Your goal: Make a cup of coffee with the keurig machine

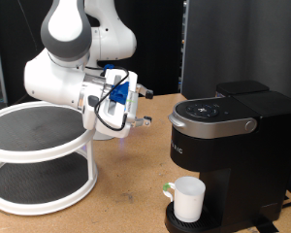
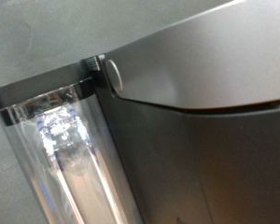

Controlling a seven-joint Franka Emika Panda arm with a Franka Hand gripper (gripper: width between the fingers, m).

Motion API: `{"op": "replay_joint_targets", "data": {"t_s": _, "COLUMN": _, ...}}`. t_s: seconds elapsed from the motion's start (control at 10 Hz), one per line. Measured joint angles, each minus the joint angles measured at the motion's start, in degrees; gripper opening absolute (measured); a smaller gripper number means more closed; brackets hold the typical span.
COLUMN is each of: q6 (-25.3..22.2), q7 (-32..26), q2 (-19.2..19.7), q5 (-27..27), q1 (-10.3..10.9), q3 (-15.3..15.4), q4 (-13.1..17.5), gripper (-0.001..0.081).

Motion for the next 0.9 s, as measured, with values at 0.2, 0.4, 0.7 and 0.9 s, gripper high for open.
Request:
{"op": "replay_joint_targets", "data": {"t_s": 0.2, "q6": -0.13, "q7": -1.44, "q2": 0.31, "q5": 0.13, "q1": 0.02, "q3": 0.09, "q4": -0.03, "gripper": 0.0807}}
{"op": "replay_joint_targets", "data": {"t_s": 0.4, "q6": -4.75, "q7": -4.47, "q2": -0.43, "q5": 2.46, "q1": 0.22, "q3": 0.14, "q4": 0.44, "gripper": 0.0807}}
{"op": "replay_joint_targets", "data": {"t_s": 0.7, "q6": -9.39, "q7": -4.05, "q2": -4.59, "q5": 5.10, "q1": 0.36, "q3": 0.43, "q4": 1.08, "gripper": 0.0807}}
{"op": "replay_joint_targets", "data": {"t_s": 0.9, "q6": -9.44, "q7": -1.79, "q2": -8.25, "q5": 5.46, "q1": 0.41, "q3": 1.29, "q4": 1.44, "gripper": 0.0807}}
